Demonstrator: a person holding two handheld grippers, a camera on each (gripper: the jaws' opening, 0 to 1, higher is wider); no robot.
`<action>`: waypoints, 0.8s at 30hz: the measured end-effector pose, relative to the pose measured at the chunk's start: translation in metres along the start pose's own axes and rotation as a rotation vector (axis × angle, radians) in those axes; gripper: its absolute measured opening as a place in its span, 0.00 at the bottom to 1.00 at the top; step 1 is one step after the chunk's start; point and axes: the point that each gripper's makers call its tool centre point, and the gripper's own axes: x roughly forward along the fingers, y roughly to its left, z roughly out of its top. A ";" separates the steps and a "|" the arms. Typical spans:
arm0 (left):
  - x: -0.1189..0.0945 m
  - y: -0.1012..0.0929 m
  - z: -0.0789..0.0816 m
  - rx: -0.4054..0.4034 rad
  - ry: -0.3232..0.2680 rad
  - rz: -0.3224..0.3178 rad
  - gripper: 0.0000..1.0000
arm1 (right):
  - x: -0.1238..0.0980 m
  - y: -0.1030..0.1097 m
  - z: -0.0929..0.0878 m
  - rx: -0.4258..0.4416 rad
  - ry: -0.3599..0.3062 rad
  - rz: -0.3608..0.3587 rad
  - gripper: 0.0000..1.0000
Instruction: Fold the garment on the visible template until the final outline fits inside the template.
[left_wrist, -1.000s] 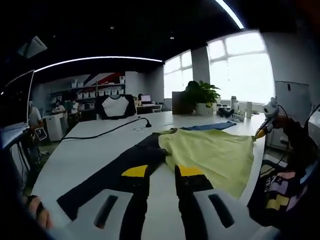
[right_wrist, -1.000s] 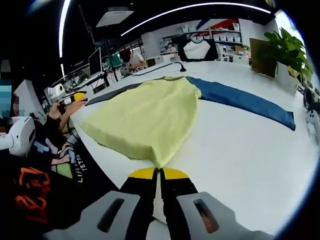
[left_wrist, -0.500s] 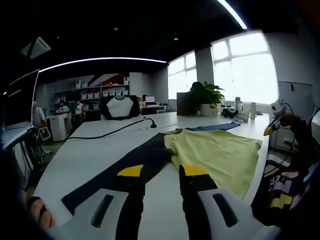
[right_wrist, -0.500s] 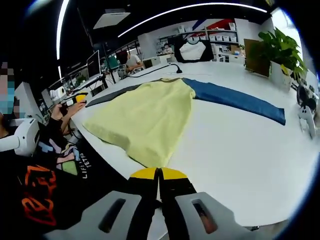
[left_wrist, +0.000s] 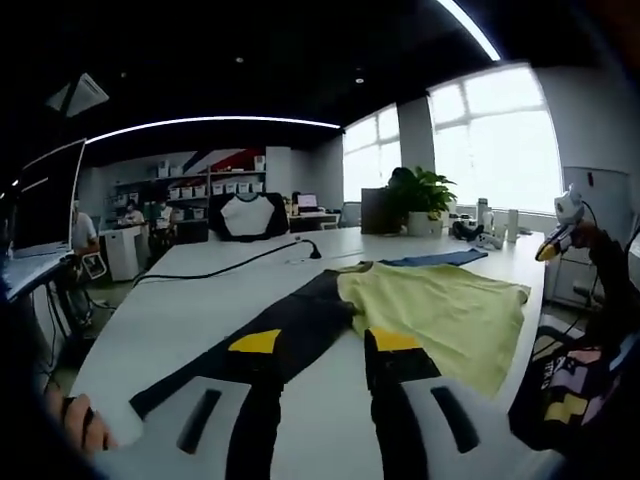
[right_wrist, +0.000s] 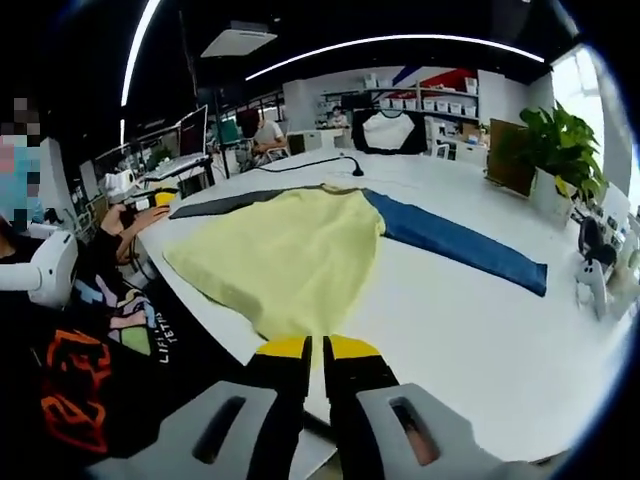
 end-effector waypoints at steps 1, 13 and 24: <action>0.001 0.000 0.001 0.002 -0.001 0.000 0.33 | 0.001 -0.003 0.002 0.001 -0.007 -0.005 0.05; 0.010 0.019 0.013 0.100 0.085 0.056 0.33 | 0.000 -0.035 0.029 0.008 -0.091 -0.106 0.24; 0.019 0.051 -0.006 0.107 0.315 0.104 0.35 | 0.004 -0.049 0.030 0.012 -0.111 -0.148 0.27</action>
